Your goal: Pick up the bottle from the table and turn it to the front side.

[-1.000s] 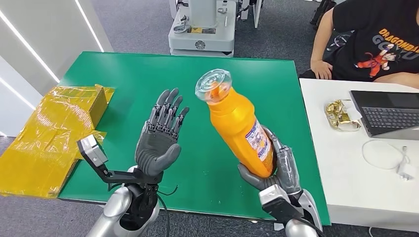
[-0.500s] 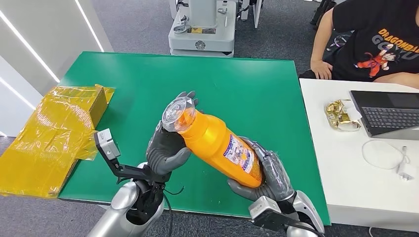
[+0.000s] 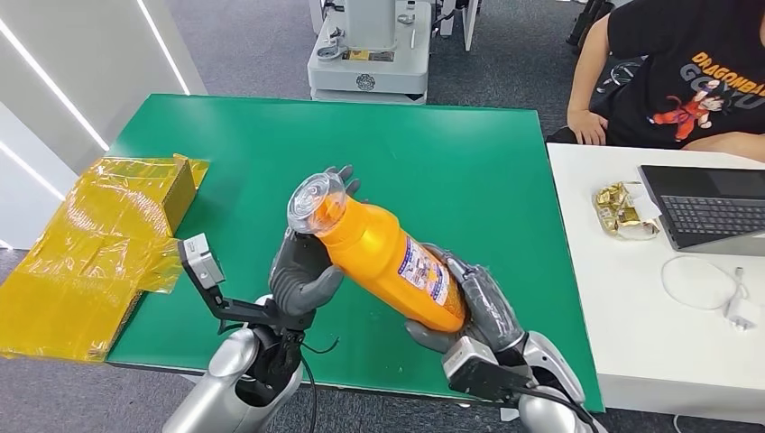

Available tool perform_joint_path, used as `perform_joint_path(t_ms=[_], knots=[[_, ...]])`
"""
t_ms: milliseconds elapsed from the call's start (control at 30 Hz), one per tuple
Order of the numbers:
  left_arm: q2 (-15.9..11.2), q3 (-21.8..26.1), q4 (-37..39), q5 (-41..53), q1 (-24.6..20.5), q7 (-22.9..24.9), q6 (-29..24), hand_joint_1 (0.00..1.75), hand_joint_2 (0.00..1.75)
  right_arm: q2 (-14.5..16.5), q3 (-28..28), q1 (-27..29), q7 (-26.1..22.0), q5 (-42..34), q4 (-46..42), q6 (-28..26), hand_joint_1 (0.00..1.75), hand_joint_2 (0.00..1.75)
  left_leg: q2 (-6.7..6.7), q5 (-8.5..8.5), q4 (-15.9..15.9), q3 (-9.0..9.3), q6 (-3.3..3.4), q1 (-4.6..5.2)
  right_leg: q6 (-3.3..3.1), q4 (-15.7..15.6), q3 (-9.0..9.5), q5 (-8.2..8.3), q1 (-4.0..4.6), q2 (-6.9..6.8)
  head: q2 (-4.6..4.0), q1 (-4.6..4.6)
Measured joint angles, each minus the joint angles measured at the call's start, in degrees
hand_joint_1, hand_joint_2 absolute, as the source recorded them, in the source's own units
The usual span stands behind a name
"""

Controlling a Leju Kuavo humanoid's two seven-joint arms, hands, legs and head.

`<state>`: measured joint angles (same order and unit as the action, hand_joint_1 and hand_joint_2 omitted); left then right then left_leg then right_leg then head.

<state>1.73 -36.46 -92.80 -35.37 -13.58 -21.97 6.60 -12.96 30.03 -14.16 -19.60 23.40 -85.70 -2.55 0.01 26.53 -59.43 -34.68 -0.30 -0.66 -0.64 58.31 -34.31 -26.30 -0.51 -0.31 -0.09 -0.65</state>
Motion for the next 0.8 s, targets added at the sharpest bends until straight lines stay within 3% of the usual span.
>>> perform_joint_path(t_ms=[567,800], knots=[[-0.1,0.1,1.0,2.7,0.0,-1.1,-2.0,0.00,1.75,0.0,0.3,-0.4,3.3,0.2,2.8,-4.3,1.75,1.75,0.00,0.00,0.0,0.00,0.00,0.00,0.00,0.0,0.00,0.00,0.00,0.00,0.00,0.00],[0.0,0.1,1.0,6.4,0.0,-1.8,-4.9,0.00,1.75,0.1,0.1,-0.5,5.1,-0.9,3.6,-2.6,1.75,1.75,-0.01,0.00,0.0,-0.01,0.00,0.00,0.00,0.0,0.00,0.00,0.00,-0.01,0.00,-0.01]])
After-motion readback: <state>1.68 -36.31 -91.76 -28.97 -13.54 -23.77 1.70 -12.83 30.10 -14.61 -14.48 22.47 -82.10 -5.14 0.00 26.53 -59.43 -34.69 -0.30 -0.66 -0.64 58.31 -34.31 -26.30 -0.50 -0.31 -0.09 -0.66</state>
